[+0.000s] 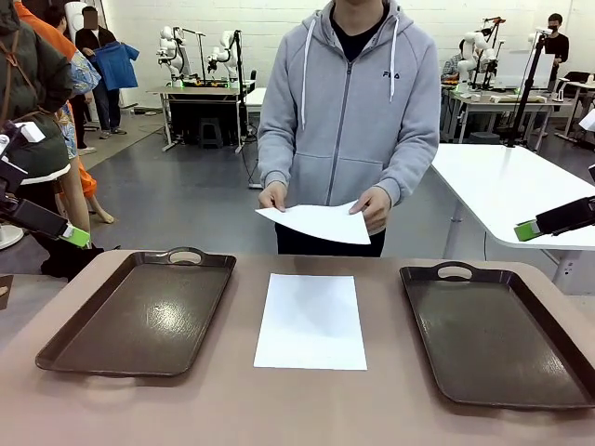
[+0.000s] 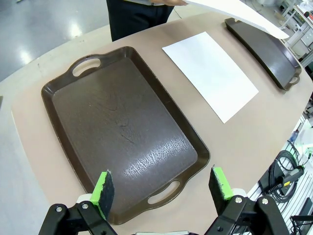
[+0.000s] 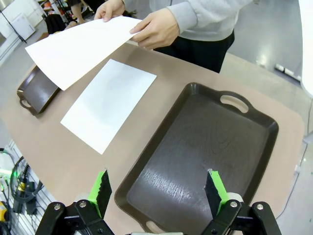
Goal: Sort the A4 documents.
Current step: Receive the A4 Paper.
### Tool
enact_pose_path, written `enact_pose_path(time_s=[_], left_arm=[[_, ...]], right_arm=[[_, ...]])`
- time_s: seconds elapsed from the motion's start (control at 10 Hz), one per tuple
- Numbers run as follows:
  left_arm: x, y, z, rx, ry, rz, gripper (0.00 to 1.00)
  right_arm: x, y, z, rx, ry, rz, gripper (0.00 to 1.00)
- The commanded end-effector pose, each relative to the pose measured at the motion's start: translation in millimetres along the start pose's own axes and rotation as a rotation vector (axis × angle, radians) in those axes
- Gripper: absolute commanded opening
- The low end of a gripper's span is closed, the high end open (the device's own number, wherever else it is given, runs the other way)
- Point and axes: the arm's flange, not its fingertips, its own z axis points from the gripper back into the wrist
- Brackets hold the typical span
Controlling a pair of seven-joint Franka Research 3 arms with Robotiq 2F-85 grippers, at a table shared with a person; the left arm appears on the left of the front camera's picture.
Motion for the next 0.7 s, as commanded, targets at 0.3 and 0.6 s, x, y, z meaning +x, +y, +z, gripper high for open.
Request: enact_pose_path(time_s=[0.3, 0.6], left_arm=[[1.3, 1.0, -0.6, -0.004, -0.013, -0.001, 1.00], [1.3, 1.0, -0.6, -0.004, -0.013, -0.001, 1.00]], right_arm=[[-0.4, -0.5, -1.9, 0.019, -0.003, -0.005, 1.00], [-0.4, -0.5, -1.9, 0.019, -0.003, -0.005, 1.00]])
